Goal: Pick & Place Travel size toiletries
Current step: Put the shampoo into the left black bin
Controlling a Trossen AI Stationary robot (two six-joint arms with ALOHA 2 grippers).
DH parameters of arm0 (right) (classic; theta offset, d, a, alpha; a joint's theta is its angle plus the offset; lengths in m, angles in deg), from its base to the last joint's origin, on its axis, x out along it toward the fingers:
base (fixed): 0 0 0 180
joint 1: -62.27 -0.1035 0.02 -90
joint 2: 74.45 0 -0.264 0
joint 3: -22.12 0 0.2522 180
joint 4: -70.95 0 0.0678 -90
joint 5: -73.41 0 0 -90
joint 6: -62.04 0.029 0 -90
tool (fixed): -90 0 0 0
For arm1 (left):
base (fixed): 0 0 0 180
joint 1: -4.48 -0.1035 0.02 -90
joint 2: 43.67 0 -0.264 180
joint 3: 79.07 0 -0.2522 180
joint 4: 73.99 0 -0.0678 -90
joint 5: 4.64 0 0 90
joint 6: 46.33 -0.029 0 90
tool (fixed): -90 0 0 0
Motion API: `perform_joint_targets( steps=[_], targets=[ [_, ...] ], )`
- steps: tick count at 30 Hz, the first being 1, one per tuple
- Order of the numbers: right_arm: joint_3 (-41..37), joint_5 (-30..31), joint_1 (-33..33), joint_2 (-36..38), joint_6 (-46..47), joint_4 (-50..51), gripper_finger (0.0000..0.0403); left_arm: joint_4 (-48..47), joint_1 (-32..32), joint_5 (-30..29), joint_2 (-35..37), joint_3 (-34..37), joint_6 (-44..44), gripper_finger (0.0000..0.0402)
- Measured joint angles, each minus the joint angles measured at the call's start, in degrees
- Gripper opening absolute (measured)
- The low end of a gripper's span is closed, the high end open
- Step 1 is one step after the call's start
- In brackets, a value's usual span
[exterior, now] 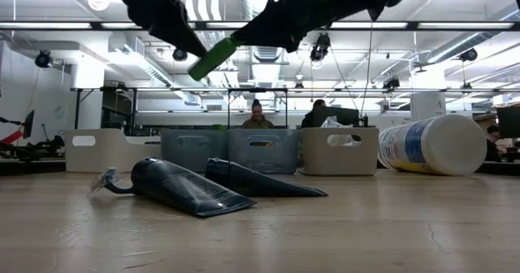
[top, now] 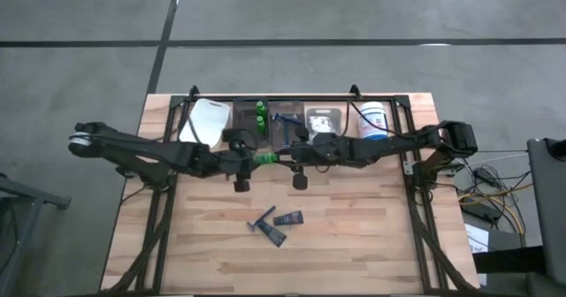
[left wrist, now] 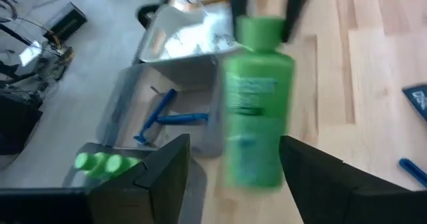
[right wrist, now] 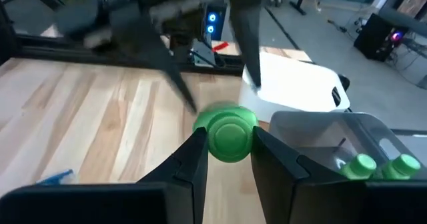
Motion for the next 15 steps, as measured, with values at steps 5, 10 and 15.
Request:
perform_joint_targets(
  steps=[5,10,15],
  targets=[
    [2.24,-0.17,1.57,-0.04,-0.20,4.53,0.0084,1.02,-0.07,0.32,7.84,3.23,0.55,0.0232],
    [4.83,-0.54,3.95,-0.48,-0.14,6.95,0.0089,5.79,-0.04,0.67,15.22,9.67,3.00,0.0232],
    [11.37,-0.97,6.72,-2.25,-1.16,16.33,0.0087,13.81,-0.04,0.71,20.18,18.44,3.23,0.0232]
  ],
)
